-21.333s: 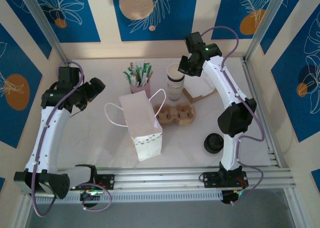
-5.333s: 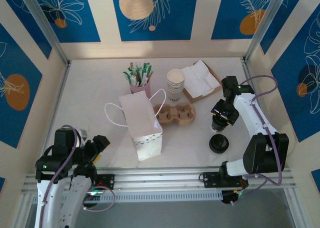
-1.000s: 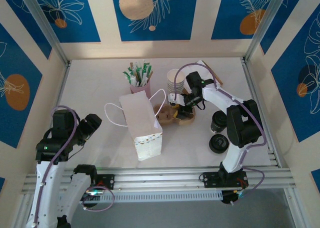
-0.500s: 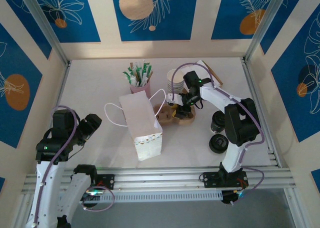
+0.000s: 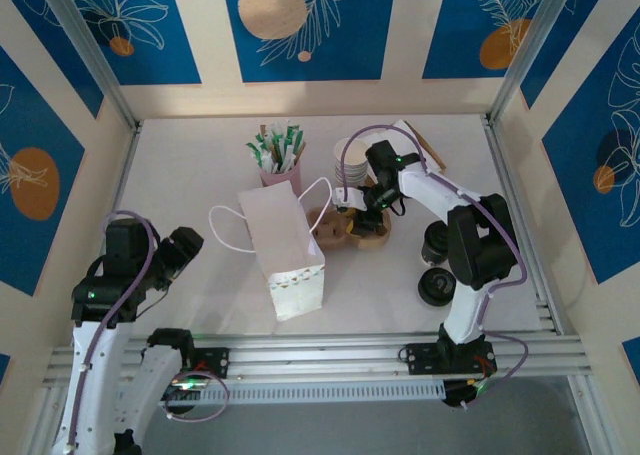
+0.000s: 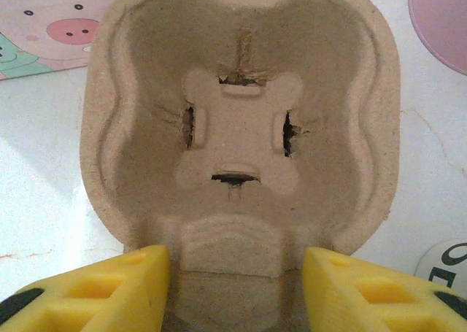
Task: Pack the takeout coffee
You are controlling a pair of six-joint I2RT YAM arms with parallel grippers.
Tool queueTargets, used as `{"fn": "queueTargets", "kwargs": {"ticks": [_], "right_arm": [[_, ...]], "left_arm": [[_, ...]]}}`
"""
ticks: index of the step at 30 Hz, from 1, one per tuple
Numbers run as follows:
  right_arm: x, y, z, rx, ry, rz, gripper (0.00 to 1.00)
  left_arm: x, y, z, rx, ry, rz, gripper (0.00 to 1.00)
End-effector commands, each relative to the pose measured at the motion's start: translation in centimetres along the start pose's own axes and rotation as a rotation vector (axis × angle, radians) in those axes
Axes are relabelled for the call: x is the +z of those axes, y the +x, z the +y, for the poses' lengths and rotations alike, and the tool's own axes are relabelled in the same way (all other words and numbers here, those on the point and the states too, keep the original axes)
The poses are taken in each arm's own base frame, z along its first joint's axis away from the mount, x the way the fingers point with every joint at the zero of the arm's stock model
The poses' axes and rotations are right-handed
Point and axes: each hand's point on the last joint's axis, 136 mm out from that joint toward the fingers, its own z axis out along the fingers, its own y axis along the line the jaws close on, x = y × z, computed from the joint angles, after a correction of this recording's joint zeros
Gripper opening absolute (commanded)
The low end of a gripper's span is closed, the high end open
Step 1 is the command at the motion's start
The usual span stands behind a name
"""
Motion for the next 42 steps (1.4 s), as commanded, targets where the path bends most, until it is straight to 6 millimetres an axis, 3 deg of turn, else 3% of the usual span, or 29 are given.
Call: {"fn": "queueTargets", "kwargs": {"ticks": [1, 18, 25, 31, 42], "right_arm": [[0.4, 0.2, 0.6, -0.005, -0.042, 0.026, 0.53], [0.7, 0.5, 1.3, -0.011, -0.085, 0.068, 0.57], [0.9, 0.7, 1.4, -0.016, -0.092, 0.082, 0.54], [0.9, 0.6, 1.2, -0.026, -0.092, 0.087, 0.46], [-0.9, -0.8, 1.1, -0.044, -0.058, 0.073, 0.41]], "left_arm": [[-0.5, -0.6, -0.7, -0.009, 0.022, -0.024, 0.78], [-0.8, -0.6, -0.7, -0.004, 0.026, -0.023, 0.78], [-0.8, -0.5, -0.7, -0.003, 0.025, -0.021, 0.78], [-0.7, -0.6, -0.5, -0.002, 0.018, -0.024, 0.78], [-0.6, -0.6, -0.6, 0.003, 0.018, -0.026, 0.78]]}}
